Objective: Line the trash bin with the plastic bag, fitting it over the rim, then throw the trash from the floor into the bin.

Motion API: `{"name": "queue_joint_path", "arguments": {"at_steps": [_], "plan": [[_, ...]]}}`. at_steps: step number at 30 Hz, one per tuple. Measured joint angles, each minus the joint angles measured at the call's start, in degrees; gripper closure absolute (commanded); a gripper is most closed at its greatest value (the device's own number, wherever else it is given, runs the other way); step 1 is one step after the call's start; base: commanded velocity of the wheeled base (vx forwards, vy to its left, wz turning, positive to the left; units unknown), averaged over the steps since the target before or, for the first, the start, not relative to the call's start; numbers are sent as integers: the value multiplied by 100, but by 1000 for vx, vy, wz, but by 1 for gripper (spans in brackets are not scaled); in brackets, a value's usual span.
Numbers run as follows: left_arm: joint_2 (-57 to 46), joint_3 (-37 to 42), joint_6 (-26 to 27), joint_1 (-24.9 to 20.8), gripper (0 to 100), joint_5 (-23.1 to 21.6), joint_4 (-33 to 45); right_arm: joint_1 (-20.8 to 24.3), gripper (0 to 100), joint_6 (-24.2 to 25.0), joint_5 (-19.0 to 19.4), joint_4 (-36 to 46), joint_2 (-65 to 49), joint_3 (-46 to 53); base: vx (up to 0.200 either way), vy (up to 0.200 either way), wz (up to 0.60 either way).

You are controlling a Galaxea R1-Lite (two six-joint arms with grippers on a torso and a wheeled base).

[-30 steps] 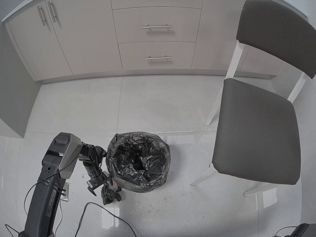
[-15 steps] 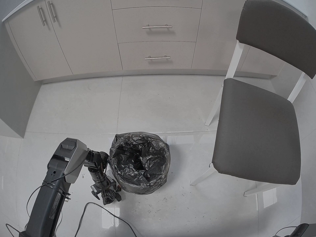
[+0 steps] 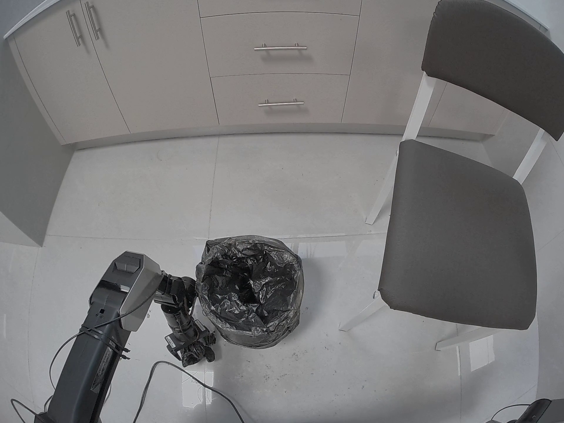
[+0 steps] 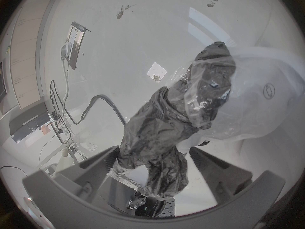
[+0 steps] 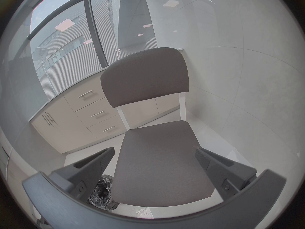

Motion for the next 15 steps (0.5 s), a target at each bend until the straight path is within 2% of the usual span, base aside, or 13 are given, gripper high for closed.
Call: {"name": "queue_joint_path", "arguments": {"at_steps": [10, 15], "plan": [[-13, 0, 2, -10, 100, -6, -4, -5, 0, 0, -2, 2, -29, -2, 0, 0, 0], [-146, 0, -16, -9, 100, 7, 251, -10, 0, 2, 0, 0, -44, 2, 0, 0, 0]]}}
